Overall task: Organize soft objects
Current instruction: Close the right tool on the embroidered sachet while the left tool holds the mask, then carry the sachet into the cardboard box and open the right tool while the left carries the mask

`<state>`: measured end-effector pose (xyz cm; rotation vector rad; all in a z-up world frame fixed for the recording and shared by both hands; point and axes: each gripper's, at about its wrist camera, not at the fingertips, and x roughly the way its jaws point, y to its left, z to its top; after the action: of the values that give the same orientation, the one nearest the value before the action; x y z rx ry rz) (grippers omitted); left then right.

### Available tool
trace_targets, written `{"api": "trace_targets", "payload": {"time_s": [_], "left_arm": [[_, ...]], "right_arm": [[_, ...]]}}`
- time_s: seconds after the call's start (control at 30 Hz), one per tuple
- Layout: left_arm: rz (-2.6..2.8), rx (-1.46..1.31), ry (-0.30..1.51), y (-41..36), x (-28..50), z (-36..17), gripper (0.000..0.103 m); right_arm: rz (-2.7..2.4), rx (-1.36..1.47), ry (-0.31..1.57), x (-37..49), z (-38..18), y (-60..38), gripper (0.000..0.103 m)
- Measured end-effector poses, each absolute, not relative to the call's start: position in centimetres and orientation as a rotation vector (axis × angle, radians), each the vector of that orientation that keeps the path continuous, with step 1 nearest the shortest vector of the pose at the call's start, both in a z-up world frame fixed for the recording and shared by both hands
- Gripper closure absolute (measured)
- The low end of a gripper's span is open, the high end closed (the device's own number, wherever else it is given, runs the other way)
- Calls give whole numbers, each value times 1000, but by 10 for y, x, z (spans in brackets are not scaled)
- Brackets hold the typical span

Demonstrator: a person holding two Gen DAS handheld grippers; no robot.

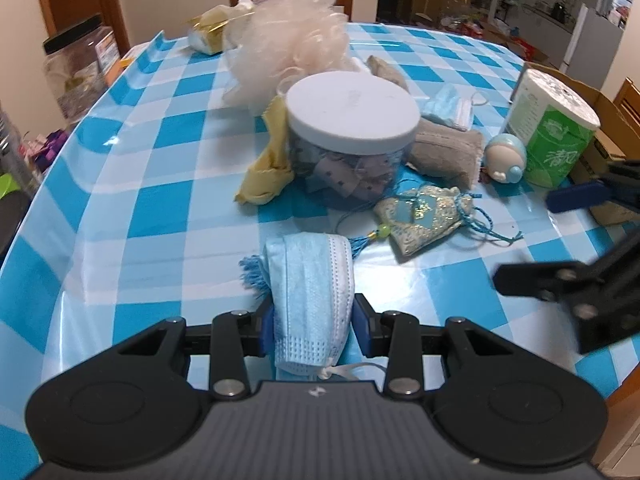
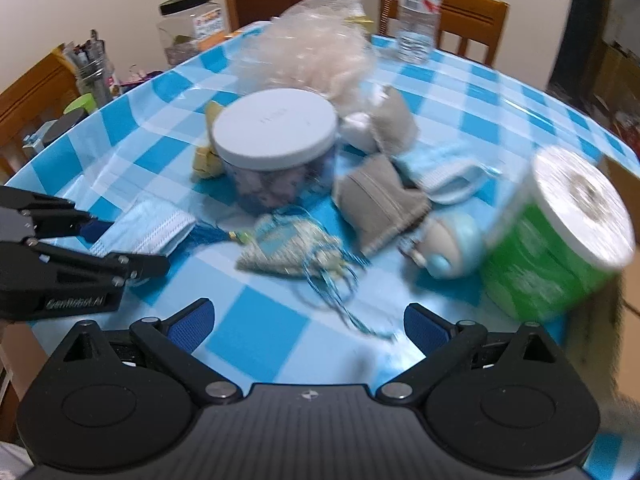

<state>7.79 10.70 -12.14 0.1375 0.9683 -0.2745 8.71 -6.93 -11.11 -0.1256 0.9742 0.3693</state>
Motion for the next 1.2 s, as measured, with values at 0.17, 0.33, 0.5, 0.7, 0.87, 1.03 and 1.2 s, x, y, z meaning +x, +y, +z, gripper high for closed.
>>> {"api": "trace_targets", "payload": {"time_s": [0.17, 0.33, 0.5, 0.7, 0.87, 1.03, 1.2], "left_arm": [[-257, 115, 972, 118, 77, -120, 66], [-258, 101, 971, 124, 80, -120, 66], [-272, 84, 967, 126, 81, -118, 66], [-282, 73, 966, 130, 83, -119, 66], [-284, 74, 970, 131, 87, -120, 66], [-300, 78, 973, 130, 88, -119, 66], [-330, 105, 985, 128, 90, -117, 66]], "right_arm": [[435, -205, 937, 107, -121, -43, 7], [498, -282, 921, 129, -133, -21, 8], [509, -307, 962, 144, -147, -14, 9], [534, -293, 1002, 139, -146, -17, 16], [536, -296, 997, 139, -143, -16, 29], [535, -302, 1004, 136, -139, -14, 51], [520, -316, 1020, 130, -135, -14, 65]]}}
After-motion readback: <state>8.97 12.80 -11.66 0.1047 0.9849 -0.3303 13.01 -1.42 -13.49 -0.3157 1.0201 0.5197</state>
